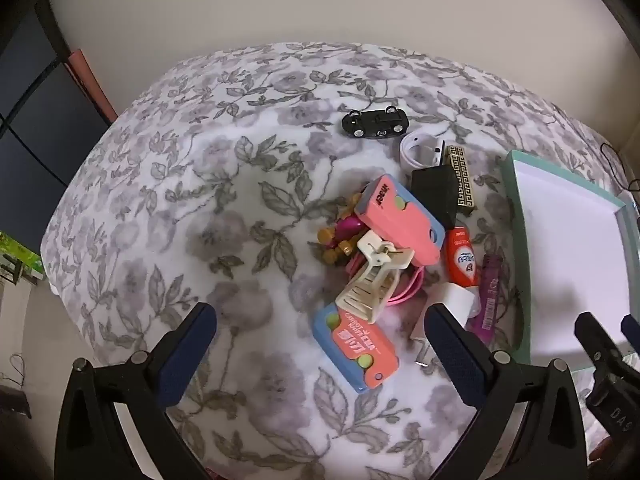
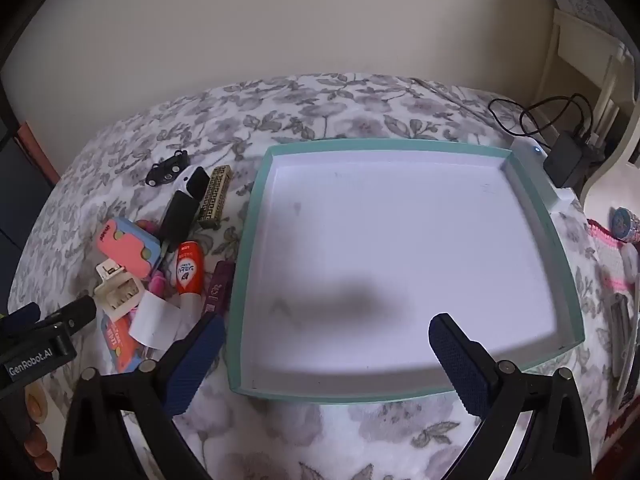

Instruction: Organize rigid objects

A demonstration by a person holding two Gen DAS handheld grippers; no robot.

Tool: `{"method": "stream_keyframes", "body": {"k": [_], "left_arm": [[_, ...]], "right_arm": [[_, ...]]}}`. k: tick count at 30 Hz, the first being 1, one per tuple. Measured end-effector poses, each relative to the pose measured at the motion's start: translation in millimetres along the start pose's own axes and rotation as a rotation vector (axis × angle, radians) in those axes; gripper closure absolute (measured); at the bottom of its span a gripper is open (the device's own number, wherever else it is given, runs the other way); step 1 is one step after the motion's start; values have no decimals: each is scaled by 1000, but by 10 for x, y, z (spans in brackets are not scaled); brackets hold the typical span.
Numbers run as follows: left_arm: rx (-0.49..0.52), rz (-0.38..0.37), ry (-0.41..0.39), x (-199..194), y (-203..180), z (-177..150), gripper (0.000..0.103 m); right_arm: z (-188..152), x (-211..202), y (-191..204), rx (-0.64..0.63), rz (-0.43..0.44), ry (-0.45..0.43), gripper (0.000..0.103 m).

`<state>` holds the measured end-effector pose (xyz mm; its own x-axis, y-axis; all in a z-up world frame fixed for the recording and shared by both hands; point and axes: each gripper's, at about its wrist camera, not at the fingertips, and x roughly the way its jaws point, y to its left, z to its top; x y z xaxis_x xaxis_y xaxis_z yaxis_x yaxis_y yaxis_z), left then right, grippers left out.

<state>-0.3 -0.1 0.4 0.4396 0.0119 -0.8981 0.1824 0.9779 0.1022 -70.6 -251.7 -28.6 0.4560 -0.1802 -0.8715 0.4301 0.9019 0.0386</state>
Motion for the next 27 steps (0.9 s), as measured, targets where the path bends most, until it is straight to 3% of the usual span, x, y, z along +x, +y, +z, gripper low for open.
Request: {"method": "stream_keyframes", "body": {"k": [5, 6, 12, 27], "left_arm": [[-16, -39, 11, 11, 55, -7, 0], [4, -11, 10, 12, 29, -9, 0], [43, -12, 17, 1, -38, -20, 0], [34, -6, 41, 38, -10, -11, 0]], "right_arm": [[-13, 44, -27, -22, -9, 15, 0], [-39, 13, 31, -44, -46, -4, 0], [-44, 65, 21, -48, -48, 18, 0], [-39, 54, 39, -64, -52, 15, 0]]}}
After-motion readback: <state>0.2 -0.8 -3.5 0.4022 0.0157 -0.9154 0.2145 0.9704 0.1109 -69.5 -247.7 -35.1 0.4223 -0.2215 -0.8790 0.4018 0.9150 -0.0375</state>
